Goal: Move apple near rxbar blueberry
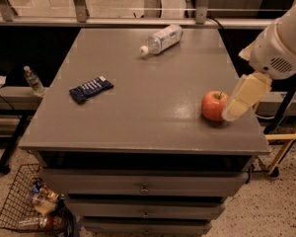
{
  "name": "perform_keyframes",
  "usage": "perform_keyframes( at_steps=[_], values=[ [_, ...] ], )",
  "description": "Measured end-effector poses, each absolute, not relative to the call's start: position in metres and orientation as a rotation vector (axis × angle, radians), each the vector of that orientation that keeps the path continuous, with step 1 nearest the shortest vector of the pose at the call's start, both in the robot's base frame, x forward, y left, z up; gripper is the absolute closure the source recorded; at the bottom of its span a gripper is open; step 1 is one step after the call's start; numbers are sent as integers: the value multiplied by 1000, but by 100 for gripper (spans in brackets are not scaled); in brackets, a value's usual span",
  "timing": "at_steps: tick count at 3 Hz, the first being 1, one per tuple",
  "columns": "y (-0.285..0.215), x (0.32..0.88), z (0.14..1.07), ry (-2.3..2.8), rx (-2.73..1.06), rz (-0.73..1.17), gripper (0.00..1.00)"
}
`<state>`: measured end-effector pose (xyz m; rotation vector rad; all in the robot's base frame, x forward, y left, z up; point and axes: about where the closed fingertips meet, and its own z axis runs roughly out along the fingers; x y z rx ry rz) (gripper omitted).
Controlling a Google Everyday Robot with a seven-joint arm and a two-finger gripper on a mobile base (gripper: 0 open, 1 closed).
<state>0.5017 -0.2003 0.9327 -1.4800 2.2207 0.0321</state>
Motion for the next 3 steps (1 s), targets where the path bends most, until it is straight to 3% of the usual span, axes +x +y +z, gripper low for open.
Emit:
perform_keyframes(
  at_steps=[3],
  values=[
    [-196,522,875,2373,-1253,133,0]
  ],
)
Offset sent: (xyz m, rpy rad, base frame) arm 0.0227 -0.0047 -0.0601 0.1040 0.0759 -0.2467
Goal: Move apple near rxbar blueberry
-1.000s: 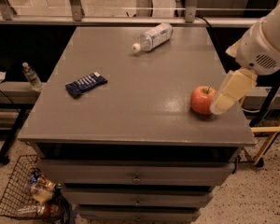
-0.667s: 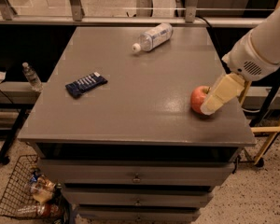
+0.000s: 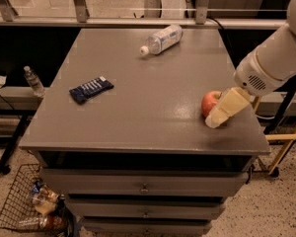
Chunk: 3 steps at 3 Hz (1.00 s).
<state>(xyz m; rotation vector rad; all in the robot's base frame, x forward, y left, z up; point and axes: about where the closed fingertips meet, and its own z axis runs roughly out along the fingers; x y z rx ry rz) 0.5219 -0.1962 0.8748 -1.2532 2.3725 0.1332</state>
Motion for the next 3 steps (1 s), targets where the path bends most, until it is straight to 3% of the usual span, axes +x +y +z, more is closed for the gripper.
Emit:
perform_keyframes(
  at_steps=[1,3],
  values=[
    [-194,523,860,2389,-1242,167,15],
    [-186,522,857,2344,-1262,238,61]
  ],
)
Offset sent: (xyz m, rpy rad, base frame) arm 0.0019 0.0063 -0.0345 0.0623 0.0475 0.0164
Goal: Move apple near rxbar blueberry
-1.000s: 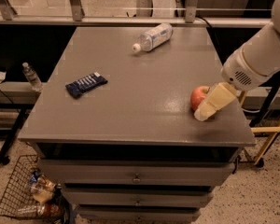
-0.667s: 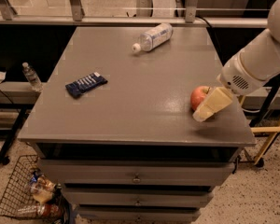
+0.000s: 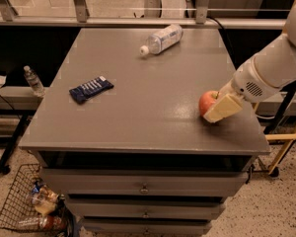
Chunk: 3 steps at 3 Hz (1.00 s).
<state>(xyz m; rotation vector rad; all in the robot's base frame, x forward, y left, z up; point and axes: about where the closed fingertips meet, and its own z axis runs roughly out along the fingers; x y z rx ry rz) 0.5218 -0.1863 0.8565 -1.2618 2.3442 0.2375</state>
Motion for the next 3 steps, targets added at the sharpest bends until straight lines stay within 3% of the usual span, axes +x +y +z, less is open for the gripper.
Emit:
perform_keyframes(
  at_steps=[1,2,3],
  values=[
    [-165,522,887,2217,-1311,291,85],
    [-163,522,887,2209,-1320,294,100],
    [-147,527,874,2201,-1327,354,100]
  ],
)
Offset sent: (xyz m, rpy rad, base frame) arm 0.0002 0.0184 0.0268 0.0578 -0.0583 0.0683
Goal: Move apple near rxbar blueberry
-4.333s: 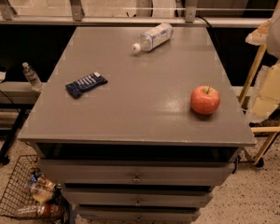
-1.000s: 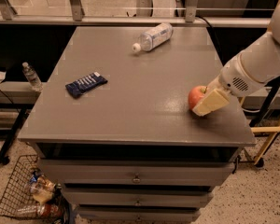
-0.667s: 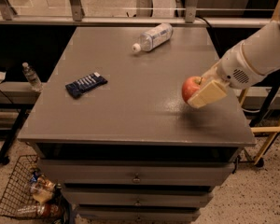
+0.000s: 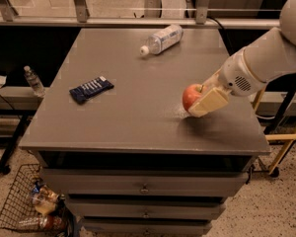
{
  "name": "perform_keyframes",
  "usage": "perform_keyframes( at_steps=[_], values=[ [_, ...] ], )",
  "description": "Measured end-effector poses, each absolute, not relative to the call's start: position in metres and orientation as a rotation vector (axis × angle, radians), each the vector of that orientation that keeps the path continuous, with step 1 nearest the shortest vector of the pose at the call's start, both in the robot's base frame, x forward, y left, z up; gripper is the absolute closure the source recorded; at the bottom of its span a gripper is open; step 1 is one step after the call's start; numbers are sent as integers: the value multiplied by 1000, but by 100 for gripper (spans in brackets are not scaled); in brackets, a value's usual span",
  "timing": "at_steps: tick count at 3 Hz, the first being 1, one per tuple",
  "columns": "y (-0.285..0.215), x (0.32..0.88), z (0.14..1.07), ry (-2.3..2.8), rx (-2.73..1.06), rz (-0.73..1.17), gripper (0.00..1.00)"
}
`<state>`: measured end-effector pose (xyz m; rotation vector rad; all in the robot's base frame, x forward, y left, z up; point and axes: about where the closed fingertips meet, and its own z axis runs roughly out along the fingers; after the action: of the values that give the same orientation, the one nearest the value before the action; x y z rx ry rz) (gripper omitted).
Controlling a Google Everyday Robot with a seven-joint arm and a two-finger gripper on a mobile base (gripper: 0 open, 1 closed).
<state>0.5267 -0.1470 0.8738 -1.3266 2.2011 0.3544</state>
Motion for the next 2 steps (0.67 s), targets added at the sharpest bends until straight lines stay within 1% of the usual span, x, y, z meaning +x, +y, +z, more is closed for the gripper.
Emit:
perform_keyframes(
  at_steps=[1,2],
  values=[
    [-86,540,870,2093,-1471,399,100],
    [-20,555,877,1947,-1611,394,100]
  ],
)
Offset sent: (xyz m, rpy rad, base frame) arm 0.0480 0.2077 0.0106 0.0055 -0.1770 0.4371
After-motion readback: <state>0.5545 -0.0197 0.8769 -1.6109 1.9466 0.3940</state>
